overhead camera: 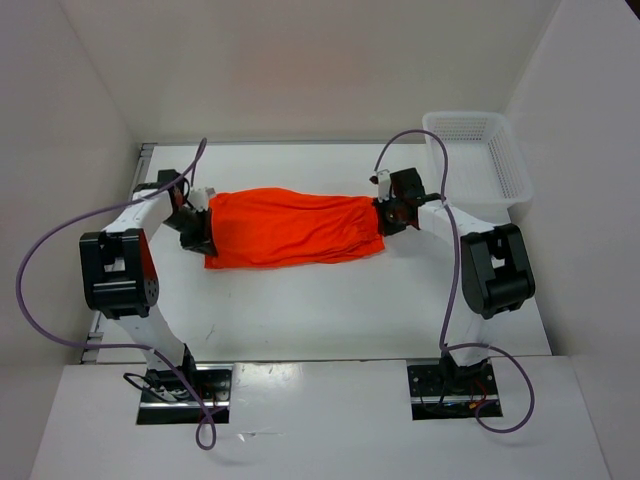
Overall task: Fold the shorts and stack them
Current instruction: Fold the shorts
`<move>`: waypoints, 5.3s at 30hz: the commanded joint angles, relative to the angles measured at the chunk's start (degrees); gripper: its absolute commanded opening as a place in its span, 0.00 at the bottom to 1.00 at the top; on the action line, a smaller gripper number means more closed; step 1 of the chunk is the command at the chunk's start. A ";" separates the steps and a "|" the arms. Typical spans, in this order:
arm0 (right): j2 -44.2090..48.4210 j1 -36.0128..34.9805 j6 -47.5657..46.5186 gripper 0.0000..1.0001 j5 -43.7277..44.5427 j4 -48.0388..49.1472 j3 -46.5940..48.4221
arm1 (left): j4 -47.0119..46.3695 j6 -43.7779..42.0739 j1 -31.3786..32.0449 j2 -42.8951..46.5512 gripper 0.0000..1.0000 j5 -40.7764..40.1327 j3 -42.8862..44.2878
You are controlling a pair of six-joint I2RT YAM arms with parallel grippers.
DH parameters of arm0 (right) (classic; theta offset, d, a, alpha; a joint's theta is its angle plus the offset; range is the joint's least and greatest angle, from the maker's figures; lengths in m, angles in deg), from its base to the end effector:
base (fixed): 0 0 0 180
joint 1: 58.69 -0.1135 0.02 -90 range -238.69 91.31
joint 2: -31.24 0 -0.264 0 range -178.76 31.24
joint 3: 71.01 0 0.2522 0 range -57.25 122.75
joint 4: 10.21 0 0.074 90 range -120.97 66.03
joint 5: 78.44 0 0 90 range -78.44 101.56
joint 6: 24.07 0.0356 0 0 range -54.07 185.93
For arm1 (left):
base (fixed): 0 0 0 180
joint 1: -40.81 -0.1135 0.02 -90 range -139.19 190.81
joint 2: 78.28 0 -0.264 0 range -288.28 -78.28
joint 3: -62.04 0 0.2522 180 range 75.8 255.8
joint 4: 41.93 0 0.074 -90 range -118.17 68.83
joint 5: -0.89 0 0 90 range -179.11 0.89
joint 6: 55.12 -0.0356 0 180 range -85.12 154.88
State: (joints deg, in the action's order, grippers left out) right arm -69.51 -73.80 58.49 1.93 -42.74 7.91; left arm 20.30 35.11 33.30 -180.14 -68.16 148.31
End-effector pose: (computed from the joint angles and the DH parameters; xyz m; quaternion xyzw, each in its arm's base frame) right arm 0.3527 0.1014 0.1904 -0.2107 0.9253 0.1001 0.2989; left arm 0.3386 0.0318 0.1993 -0.0467 0.9769 -0.1738 0.1156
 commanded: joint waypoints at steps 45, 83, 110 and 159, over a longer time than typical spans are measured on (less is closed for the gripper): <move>-4.90 2.46 -10.21 0.00 -12.61 -9.26 24.94 | -6.47 -0.23 -2.25 2.44 0.00 -3.55 27.10; 1.35 2.46 -30.69 0.00 -18.77 -32.73 17.91 | 4.00 -0.23 -6.29 -1.58 0.00 -8.91 -1.06; -0.49 3.68 -16.64 0.85 -18.93 -22.36 5.06 | 5.61 -0.23 -6.29 -4.56 0.57 4.18 19.13; -9.64 3.34 -11.69 0.00 -5.23 -11.73 11.29 | -13.22 -0.23 -3.57 -28.65 0.00 -18.40 34.45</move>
State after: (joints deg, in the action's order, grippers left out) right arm -78.58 -71.64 53.14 -8.47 -54.41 16.57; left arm 7.01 35.31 30.70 -207.94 -81.43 180.31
